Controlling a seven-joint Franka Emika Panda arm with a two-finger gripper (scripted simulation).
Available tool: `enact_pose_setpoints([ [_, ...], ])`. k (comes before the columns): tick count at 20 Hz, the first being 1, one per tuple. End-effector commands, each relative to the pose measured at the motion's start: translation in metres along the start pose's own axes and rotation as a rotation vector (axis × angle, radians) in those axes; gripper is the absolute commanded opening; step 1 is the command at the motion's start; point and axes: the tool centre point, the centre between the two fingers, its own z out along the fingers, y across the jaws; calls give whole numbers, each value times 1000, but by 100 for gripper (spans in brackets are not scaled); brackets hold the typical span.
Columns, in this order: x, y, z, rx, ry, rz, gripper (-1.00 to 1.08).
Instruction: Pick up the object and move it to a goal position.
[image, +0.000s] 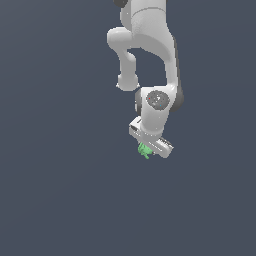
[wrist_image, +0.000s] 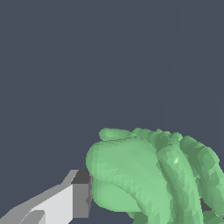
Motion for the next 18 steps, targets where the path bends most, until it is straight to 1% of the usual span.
enact_pose_setpoints([
  [1,14,-5,-11,0,0,0,-100],
  [11,73,-27,-54,0,0,0,-100],
  [18,103,-39,-74,-1,0,0,-100],
])
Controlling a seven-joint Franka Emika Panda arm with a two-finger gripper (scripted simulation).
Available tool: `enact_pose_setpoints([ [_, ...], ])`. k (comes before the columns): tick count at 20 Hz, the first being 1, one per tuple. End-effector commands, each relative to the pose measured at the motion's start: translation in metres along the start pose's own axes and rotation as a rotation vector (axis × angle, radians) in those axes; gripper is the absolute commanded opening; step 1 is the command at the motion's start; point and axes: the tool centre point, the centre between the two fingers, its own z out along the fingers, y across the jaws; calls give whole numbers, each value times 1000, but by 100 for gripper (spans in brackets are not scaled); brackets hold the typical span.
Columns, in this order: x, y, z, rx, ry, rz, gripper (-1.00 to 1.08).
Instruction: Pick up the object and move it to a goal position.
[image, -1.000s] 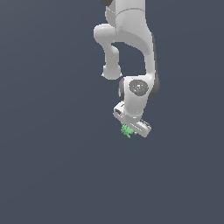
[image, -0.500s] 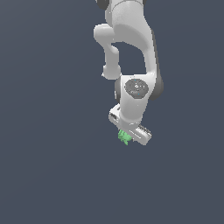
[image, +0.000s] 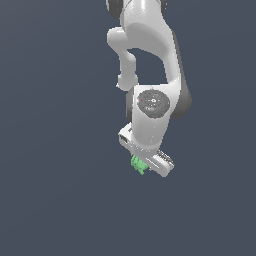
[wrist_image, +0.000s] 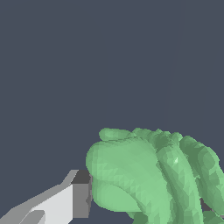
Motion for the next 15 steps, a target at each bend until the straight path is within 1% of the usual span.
enact_pose_setpoints([
  [1,9,-4,-6,0,0,-1,-100],
  [8,23,-10,-16,0,0,-1,-100],
  [15,27,-12,-18,0,0,-1,-100],
])
